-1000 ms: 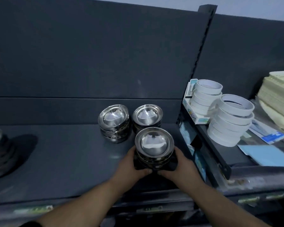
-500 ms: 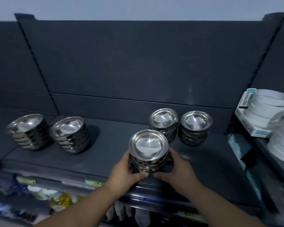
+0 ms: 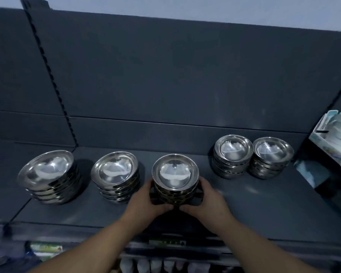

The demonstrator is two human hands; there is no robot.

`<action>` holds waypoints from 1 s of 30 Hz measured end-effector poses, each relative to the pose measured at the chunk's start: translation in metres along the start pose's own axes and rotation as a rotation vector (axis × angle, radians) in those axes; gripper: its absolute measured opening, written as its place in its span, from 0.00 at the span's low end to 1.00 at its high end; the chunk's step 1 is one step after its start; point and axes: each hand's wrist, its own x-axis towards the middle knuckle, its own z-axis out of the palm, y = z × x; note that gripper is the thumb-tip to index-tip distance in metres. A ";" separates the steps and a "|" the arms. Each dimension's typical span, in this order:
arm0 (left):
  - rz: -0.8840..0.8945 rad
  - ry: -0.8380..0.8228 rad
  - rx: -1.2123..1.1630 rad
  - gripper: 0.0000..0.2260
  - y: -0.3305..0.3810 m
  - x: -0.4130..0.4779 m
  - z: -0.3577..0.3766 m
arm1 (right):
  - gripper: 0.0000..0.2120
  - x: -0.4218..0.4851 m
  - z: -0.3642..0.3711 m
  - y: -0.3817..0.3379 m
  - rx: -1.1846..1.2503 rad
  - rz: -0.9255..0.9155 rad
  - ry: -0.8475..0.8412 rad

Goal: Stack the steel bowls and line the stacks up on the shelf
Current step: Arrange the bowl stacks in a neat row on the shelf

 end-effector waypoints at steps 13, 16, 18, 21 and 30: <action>0.037 0.012 -0.010 0.36 0.000 0.006 0.000 | 0.47 0.016 -0.001 0.006 -0.002 0.016 -0.019; 0.042 0.053 -0.039 0.35 0.007 0.006 0.001 | 0.47 0.020 -0.004 0.005 0.016 -0.016 -0.027; 0.043 0.080 -0.024 0.37 0.009 0.006 0.002 | 0.46 0.021 -0.004 0.006 0.016 -0.029 -0.028; 0.047 0.110 -0.019 0.37 0.007 0.007 0.004 | 0.45 0.022 -0.004 0.009 0.019 -0.044 -0.016; 0.038 0.120 -0.034 0.44 0.011 0.006 0.006 | 0.44 0.024 -0.005 0.015 0.006 -0.075 -0.029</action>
